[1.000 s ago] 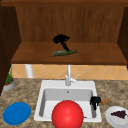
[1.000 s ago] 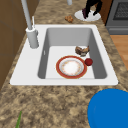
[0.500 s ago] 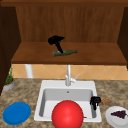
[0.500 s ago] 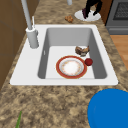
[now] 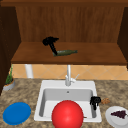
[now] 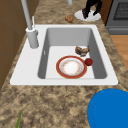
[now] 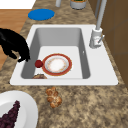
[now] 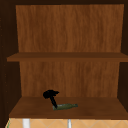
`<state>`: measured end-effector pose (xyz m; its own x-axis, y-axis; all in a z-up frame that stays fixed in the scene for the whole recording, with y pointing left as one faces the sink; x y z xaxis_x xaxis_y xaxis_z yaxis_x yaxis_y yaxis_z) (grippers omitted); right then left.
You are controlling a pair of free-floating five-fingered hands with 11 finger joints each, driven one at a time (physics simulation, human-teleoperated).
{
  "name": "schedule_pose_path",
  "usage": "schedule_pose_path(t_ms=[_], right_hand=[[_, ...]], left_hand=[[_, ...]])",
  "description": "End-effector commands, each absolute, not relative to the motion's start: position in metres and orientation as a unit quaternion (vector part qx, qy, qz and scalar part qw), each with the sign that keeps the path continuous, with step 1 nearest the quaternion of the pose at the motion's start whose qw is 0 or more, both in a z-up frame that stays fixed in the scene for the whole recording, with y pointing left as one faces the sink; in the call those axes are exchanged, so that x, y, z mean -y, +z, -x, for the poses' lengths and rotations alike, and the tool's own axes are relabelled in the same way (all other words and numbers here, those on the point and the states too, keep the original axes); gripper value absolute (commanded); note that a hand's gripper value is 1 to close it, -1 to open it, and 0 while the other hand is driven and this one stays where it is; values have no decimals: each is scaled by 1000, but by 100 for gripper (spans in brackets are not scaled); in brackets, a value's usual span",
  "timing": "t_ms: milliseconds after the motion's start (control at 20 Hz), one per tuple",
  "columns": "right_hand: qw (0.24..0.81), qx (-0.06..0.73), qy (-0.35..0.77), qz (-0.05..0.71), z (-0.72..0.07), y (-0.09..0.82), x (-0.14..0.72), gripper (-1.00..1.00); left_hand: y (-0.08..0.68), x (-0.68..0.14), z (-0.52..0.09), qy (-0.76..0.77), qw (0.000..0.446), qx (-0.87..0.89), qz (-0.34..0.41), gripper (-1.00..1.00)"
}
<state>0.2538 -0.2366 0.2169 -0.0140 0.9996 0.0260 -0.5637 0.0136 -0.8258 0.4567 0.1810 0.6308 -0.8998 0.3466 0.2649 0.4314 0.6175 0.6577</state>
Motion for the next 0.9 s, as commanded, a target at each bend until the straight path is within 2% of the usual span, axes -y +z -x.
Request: schedule_pose_path(t_ms=[0,550,850], right_hand=[[625,341,625,320,-254,217,237,0],[625,341,625,320,-254,217,237,0],[625,341,625,320,-254,217,237,0]], left_hand=[[624,-197,-447,-413,60,886,201,-100],[619,-247,-421,-420,65,881,205,-100],[620,-276,-386,-410,38,889,200,-100]])
